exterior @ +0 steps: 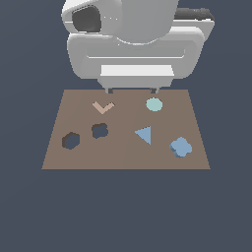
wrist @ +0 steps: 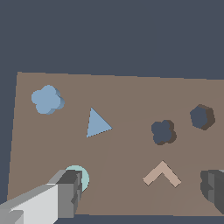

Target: Insert a designated object into the corresponding slot on a board.

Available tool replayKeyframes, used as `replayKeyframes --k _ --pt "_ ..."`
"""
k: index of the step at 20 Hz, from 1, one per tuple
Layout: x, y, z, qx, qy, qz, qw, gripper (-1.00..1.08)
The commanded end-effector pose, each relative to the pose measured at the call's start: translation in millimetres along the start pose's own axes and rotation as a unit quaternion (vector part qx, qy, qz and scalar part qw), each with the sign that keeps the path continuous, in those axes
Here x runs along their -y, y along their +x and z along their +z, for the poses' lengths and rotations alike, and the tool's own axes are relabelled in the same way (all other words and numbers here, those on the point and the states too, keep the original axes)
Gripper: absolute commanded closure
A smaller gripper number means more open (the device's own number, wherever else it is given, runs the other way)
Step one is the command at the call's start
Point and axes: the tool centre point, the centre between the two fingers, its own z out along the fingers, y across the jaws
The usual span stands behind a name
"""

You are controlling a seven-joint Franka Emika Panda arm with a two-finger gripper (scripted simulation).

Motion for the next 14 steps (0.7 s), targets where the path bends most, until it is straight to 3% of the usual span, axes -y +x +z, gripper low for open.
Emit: replayKeyframes --k 1,14 --pt "0.0 0.0 0.0 0.000 0.000 0.000 1.0000 -0.92" --pt "26.7 20.8 30.8 0.005 0.005 -0.050 0.9987 -0.92"
